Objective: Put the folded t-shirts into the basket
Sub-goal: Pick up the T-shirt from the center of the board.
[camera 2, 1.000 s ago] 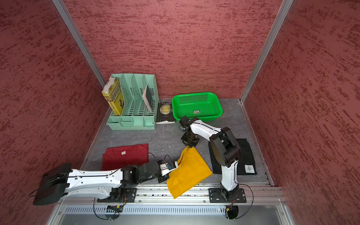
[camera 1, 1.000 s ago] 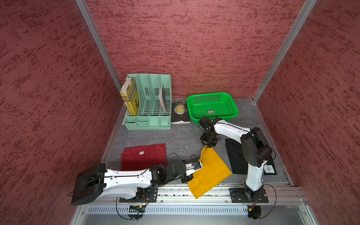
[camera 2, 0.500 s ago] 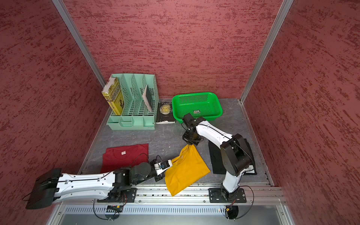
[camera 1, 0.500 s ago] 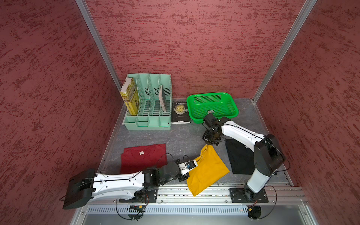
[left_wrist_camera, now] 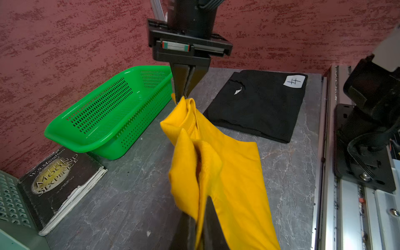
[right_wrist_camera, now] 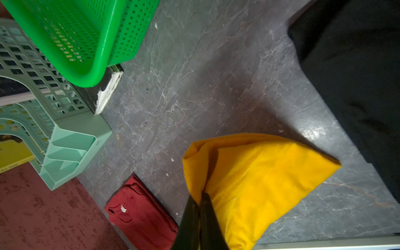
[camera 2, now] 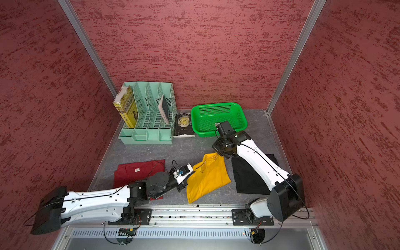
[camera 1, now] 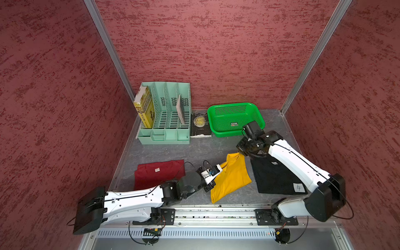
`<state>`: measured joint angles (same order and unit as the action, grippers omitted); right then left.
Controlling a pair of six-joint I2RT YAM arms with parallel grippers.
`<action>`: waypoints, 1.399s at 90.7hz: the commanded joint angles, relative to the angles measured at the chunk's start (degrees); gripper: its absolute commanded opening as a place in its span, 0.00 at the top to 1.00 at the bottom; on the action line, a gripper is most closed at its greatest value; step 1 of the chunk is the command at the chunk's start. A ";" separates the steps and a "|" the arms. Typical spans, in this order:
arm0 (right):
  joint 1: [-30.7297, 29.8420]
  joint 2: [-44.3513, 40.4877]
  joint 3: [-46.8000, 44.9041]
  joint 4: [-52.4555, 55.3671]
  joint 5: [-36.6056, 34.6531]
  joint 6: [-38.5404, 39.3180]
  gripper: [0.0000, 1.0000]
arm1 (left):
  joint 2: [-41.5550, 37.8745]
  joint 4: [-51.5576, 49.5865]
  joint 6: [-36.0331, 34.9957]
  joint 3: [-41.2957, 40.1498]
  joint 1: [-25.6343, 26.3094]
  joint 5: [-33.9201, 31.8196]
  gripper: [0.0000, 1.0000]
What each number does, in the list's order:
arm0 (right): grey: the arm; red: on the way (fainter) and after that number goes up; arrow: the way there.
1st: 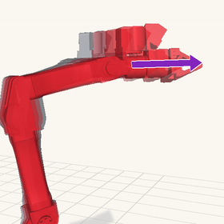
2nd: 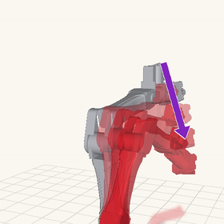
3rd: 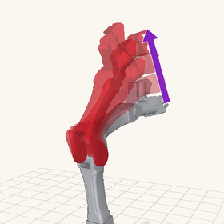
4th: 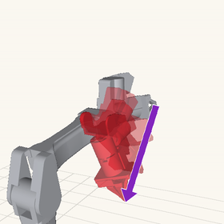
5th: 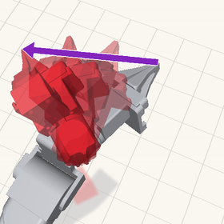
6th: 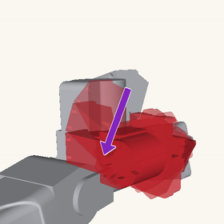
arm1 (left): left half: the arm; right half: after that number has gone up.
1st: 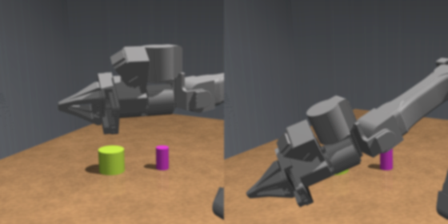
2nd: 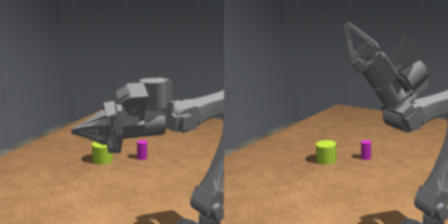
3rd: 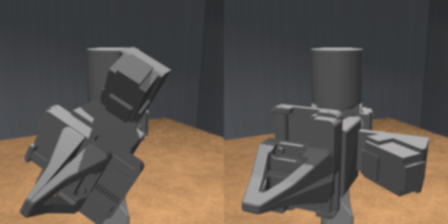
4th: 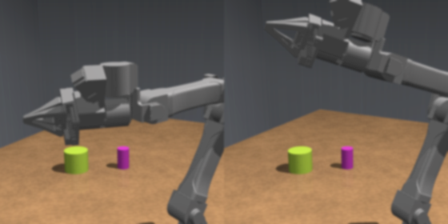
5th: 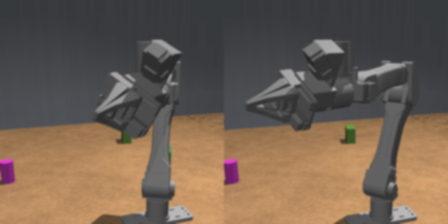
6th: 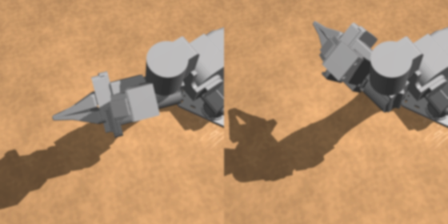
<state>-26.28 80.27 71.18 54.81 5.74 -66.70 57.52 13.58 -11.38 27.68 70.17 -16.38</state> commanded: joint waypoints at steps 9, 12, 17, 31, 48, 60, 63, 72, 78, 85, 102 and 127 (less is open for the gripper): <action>3.83 -4.67 1.88 3.25 -5.39 -0.37 1.00 | 1.34 3.68 -2.53 6.56 -2.52 3.20 1.00; 4.35 -5.34 2.80 4.17 -6.24 -0.34 1.00 | 2.03 3.35 -3.52 7.91 -2.88 3.66 1.00; 5.19 -6.22 3.75 4.92 -7.36 -0.79 1.00 | 3.26 2.90 -5.71 10.06 -3.18 3.94 1.00; 6.92 -8.98 5.41 4.11 -8.28 -2.64 1.00 | 8.36 2.84 -13.31 15.98 -2.84 3.80 1.00; 9.22 -10.29 8.67 4.17 -11.33 -4.36 1.00 | 12.56 5.98 -15.65 21.18 -5.96 8.76 1.00; 11.61 -9.51 12.18 4.17 -11.71 -4.89 1.00 | 16.12 6.76 -15.23 25.56 -9.90 13.20 1.00; 11.87 -9.11 13.41 4.43 -11.86 -4.95 1.00 | 17.28 6.59 -15.15 26.92 -10.61 13.79 1.00; 12.32 -7.32 17.75 5.29 -12.94 -4.36 1.00 | 20.23 5.47 -14.62 30.92 -12.90 15.92 1.00; 12.60 -6.37 19.31 5.06 -14.37 -4.51 1.00 | 22.18 3.83 -12.44 33.65 -14.80 17.24 1.00; 13.07 -6.20 18.57 2.28 -16.17 -5.70 1.00 | 24.35 3.56 -10.31 35.18 -17.09 19.37 1.00; 13.38 -4.29 16.00 -6.71 -20.91 -6.55 1.00 | 30.03 4.24 -5.76 38.76 -23.15 24.92 1.00; 13.95 4.52 17.38 -15.87 -23.26 -5.00 1.00 | 39.16 -0.94 0.35 47.60 -31.32 29.03 1.00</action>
<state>-12.88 81.87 87.90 46.30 -13.93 -72.42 94.32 13.91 -14.90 70.91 41.15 10.15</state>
